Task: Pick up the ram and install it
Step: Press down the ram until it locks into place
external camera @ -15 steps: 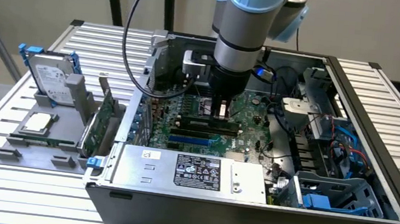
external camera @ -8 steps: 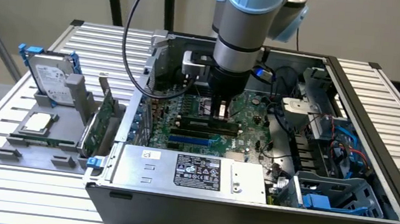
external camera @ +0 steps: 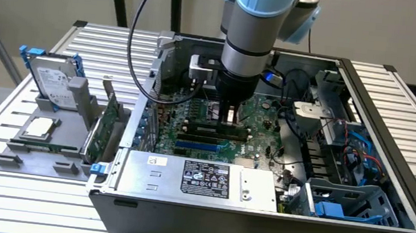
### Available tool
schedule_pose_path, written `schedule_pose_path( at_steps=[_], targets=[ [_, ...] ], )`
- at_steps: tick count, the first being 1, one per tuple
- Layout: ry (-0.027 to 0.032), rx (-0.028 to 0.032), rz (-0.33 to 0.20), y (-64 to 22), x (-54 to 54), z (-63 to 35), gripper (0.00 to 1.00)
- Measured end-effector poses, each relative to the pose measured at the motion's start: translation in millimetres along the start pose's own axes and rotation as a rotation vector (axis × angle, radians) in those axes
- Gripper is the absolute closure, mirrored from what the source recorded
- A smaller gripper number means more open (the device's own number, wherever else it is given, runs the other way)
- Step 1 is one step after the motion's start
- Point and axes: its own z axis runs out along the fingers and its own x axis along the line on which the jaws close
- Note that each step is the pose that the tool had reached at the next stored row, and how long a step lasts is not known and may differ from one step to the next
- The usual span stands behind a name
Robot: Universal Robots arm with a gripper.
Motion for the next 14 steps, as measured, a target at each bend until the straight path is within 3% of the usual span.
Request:
schedule_pose_path(
  at_steps=[4,10,11,14],
  targets=[
    [0.0,-0.0005,0.0,0.0,0.0,-2.7,0.0],
    [0.0,-0.001,0.0,1.9,0.0,-22.5,0.0],
    [-0.0001,-0.001,-0.001,2.0,0.0,-23.9,1.0],
    [-0.0003,-0.0008,-0.001,2.0,0.0,-24.5,1.0]
  ],
)
